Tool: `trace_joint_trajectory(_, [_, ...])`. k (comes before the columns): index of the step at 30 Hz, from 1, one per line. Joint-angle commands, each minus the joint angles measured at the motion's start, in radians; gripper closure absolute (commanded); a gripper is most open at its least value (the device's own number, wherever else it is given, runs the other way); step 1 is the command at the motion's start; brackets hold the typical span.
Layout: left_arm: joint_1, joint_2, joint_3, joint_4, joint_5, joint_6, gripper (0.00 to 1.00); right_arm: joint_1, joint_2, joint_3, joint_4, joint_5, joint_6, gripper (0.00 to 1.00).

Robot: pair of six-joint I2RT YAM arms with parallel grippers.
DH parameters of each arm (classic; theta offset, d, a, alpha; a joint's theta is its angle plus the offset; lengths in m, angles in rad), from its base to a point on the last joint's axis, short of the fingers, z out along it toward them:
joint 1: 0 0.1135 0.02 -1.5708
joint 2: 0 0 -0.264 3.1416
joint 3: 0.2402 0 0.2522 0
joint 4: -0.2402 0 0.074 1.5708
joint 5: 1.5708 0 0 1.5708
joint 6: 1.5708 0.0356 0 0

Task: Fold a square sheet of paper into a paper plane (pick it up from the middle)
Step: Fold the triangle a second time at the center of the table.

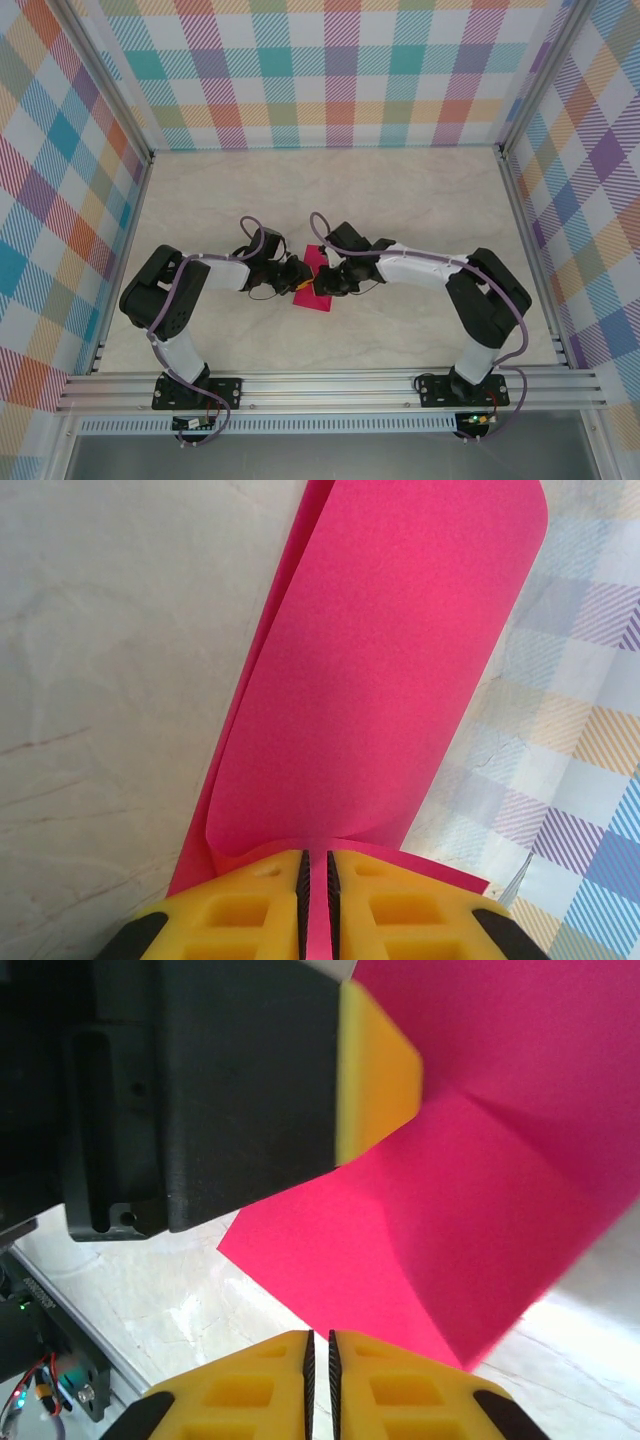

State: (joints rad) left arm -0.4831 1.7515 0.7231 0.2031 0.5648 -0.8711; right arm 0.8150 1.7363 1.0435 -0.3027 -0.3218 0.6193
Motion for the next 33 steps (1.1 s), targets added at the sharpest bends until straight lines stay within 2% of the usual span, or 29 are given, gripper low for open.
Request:
trace_joint_trajectory(1, [-0.012,0.033,-0.024,-0.027,-0.032,0.018,0.84,0.013,0.041,0.024,0.04,-0.048,0.058,0.86])
trace_joint_trajectory(8, [-0.012,0.042,-0.021,-0.021,-0.021,0.021,0.84,0.013,0.095,0.052,-0.02,-0.006,0.048,0.87])
trace_joint_trajectory(18, [-0.012,0.055,-0.017,-0.024,-0.014,0.033,0.84,0.007,0.095,0.028,-0.056,0.02,0.047,0.85])
trace_joint_trajectory(33, [-0.012,0.079,-0.017,-0.021,-0.02,0.042,0.85,-0.002,0.096,-0.06,-0.033,0.052,0.047,0.84])
